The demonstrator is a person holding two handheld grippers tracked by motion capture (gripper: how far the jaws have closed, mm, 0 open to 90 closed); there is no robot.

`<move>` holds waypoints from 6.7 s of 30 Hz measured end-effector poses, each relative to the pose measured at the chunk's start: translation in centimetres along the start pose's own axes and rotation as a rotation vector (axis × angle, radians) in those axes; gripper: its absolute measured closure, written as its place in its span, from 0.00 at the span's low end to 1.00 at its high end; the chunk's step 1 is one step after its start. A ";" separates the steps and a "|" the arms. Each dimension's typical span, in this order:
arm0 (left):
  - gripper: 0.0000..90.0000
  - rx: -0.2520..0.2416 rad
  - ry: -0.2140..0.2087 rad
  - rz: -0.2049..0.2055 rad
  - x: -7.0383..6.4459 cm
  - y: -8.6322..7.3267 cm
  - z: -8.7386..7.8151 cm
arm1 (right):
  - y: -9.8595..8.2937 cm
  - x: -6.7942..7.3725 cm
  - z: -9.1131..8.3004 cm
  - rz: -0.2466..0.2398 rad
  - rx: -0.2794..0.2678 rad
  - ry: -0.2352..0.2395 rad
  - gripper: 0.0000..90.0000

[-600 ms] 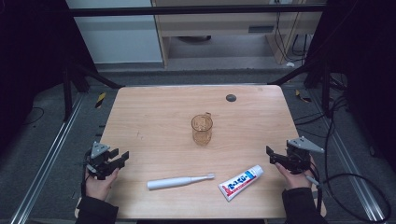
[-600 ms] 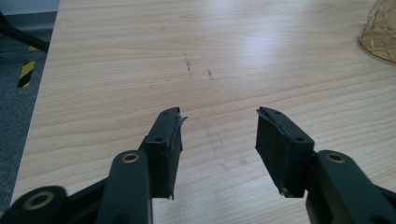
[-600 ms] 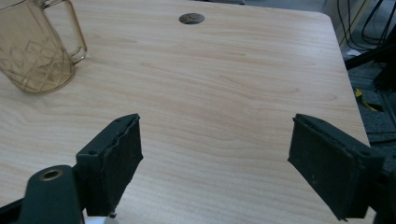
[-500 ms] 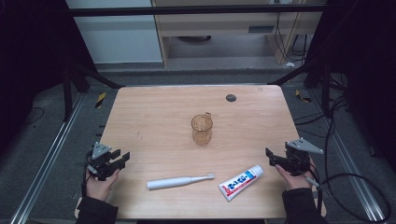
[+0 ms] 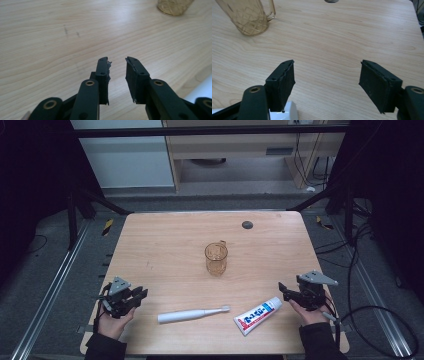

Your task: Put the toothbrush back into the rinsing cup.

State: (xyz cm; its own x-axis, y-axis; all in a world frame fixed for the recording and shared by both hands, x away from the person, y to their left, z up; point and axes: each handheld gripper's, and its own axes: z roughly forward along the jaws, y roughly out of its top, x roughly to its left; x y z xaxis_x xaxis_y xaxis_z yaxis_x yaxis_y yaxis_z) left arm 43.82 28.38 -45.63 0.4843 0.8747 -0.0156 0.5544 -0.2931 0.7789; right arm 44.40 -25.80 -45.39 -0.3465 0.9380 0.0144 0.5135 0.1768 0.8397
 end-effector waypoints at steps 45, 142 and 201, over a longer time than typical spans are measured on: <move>0.99 0.211 -0.233 0.139 -4.9 -0.7 2.1 | -0.2 0.7 0.4 -0.027 0.044 0.042 0.43; 0.45 0.233 -0.268 0.279 -10.0 8.1 5.0 | -0.1 -0.1 0.5 -0.014 0.059 0.044 0.39; 0.65 0.527 -0.320 0.382 -12.4 6.5 9.8 | -0.1 -0.2 0.9 -0.019 0.084 0.059 0.39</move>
State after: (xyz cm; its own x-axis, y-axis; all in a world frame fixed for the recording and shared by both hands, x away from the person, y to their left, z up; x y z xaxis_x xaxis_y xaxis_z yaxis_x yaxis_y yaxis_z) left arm 48.12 11.84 -46.51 0.8389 0.5421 -0.0483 0.5206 -0.7734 0.3618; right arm 45.14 -25.70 -45.93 -0.4010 0.9155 0.0333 0.5696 0.2207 0.7918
